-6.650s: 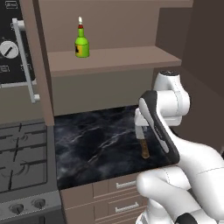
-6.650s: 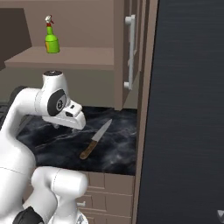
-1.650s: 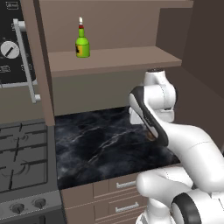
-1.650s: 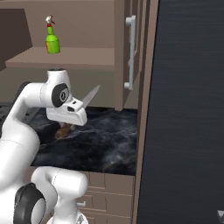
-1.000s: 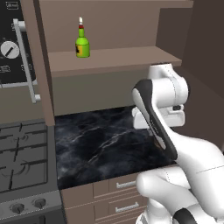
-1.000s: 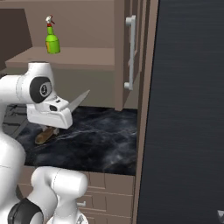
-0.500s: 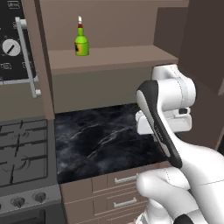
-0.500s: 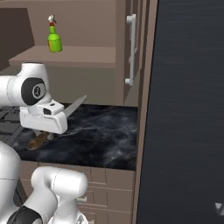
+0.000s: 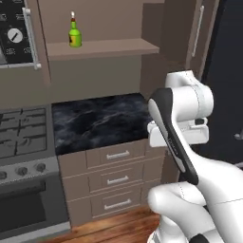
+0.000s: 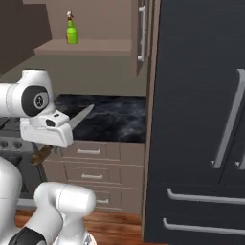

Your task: Move the cutting board and knife to the sink. Then move spray from the cabinet to the counter.

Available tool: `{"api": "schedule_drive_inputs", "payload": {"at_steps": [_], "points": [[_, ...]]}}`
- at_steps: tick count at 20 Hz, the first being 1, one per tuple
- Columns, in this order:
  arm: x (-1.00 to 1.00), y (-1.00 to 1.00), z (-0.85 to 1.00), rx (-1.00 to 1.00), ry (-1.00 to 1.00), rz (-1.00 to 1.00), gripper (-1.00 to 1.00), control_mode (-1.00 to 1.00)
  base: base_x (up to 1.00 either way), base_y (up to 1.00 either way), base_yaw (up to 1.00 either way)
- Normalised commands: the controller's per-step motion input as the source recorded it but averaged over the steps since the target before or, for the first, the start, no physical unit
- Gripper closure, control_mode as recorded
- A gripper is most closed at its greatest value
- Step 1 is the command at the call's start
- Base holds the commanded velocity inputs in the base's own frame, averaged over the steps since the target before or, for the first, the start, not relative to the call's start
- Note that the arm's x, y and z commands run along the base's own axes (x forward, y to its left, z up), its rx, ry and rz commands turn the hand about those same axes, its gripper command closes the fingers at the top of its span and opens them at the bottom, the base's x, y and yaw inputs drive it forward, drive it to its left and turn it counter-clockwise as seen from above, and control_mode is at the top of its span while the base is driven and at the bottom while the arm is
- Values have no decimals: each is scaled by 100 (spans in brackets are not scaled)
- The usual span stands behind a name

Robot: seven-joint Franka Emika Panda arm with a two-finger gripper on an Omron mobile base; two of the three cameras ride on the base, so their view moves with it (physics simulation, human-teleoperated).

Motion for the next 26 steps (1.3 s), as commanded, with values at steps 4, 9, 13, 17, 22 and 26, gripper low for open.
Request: {"api": "schedule_drive_inputs", "payload": {"at_steps": [4,9,13,17,22,26], "points": [[0,0,0,0,0,0,100,100,-79,-27,-57],[0,0,0,0,0,0,100,100,-29,-14,-87],[0,0,0,0,0,0,100,100,-13,-8,-93],[0,0,0,0,0,0,100,100,-6,-20,-92],[0,0,0,0,0,0,100,100,0,-35,-90],[0,0,0,0,0,0,100,100,0,-53,-85]]}}
